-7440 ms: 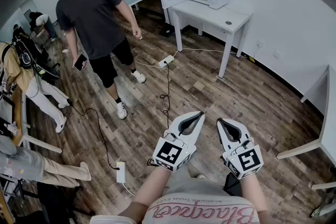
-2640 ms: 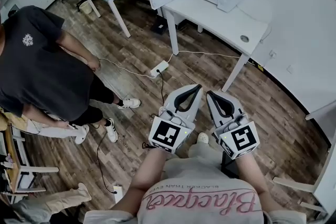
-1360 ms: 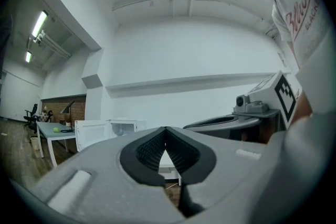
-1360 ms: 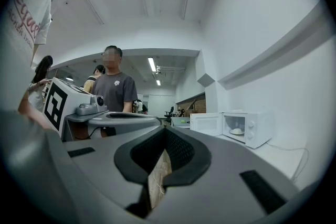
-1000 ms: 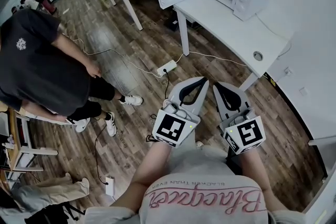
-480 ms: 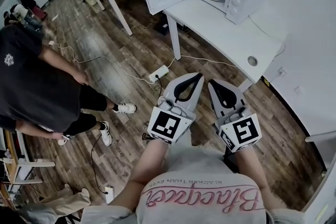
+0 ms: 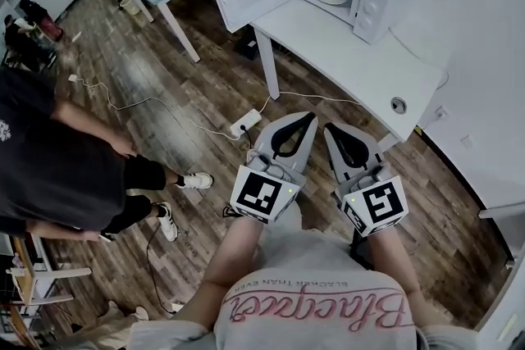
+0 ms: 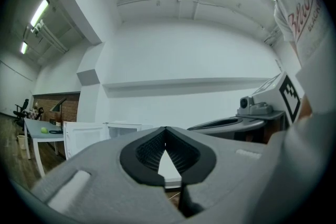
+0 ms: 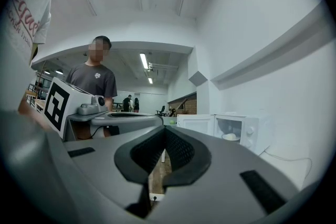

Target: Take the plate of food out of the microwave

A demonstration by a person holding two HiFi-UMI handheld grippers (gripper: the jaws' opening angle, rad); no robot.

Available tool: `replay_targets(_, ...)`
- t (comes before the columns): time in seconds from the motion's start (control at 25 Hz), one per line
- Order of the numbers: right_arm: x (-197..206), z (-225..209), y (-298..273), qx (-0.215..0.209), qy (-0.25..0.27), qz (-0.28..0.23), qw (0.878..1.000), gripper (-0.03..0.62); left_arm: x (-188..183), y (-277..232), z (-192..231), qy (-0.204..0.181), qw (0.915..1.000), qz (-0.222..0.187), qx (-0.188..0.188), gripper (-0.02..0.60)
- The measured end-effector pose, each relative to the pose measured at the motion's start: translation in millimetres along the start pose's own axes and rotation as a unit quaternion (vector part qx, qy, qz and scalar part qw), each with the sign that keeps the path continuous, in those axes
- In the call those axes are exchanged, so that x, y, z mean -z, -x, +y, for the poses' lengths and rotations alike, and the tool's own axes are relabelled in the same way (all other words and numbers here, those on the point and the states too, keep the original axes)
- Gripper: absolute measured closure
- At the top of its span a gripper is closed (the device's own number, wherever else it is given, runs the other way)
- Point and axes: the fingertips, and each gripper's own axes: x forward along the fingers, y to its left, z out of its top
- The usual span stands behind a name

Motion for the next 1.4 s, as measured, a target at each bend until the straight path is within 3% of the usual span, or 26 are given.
replay_targets(0.32, 6, -27, -45, 0.008, -0.001, 0.014, 1.0, 0.588, 6, -36, 43, 0.012, 0.9999, -0.005, 0.008, 0.577)
replay_targets(0.96, 16, -84, -137, 0.059, -0.014, 0.03, 0.998, 0.588, 22, -106, 119, 0.011, 0.9976, 0.004, 0.068, 0.577)
replay_targets(1.4, 16, -108, -184, 0.084, -0.02, 0.027, 0.996, 0.588, 32, -136, 165, 0.017, 0.9958, 0.003, 0.09, 0.577)
